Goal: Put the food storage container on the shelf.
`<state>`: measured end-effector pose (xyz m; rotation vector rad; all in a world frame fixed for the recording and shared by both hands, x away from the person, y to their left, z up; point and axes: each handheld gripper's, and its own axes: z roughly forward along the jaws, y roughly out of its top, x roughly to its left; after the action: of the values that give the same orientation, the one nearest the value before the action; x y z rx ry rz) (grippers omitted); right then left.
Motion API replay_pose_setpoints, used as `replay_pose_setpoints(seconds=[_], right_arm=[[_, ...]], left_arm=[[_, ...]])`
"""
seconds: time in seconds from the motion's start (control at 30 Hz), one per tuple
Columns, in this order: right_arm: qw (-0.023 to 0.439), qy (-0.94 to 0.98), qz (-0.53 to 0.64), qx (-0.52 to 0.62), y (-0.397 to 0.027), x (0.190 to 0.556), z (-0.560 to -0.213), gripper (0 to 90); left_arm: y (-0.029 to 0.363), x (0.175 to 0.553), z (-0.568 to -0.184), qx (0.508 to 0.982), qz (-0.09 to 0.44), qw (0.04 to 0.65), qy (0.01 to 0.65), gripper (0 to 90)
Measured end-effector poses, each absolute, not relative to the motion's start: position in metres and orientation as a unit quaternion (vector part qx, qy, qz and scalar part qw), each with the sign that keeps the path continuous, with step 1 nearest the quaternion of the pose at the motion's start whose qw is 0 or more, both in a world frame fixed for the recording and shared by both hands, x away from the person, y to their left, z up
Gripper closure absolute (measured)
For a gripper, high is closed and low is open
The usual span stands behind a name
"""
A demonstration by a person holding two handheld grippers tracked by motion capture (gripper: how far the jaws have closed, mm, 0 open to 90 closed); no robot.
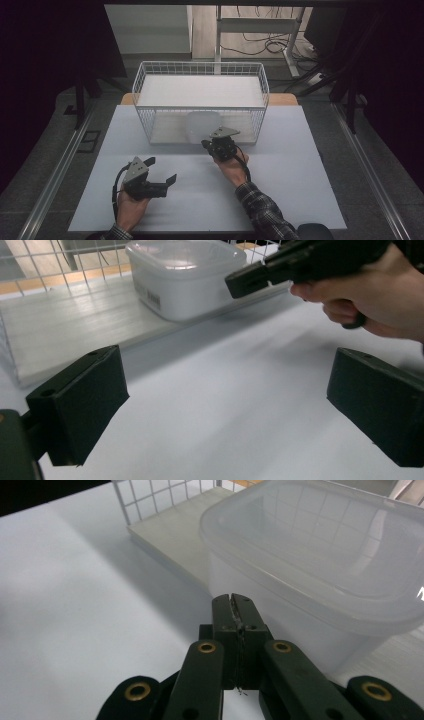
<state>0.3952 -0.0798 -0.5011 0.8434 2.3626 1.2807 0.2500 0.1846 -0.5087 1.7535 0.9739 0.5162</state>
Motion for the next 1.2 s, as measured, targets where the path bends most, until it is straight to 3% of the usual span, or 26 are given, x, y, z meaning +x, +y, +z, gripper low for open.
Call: replay_pose_setpoints(seconds=[1.03, 1.2], right_arm=[[0.178, 0.827, 0.428, 0.317, -0.071, 0.430, -0.511, 88.7], [0.170, 0.829, 0.431, 0.312, -0.071, 0.425, -0.507, 80.9]], left_arm=[[0.182, 0.248, -0.517, 0.745, 0.200, 0.495, 0.399, 2.5], [0.182, 0.248, -0.516, 0.749, 0.191, 0.492, 0.401, 3.7]])
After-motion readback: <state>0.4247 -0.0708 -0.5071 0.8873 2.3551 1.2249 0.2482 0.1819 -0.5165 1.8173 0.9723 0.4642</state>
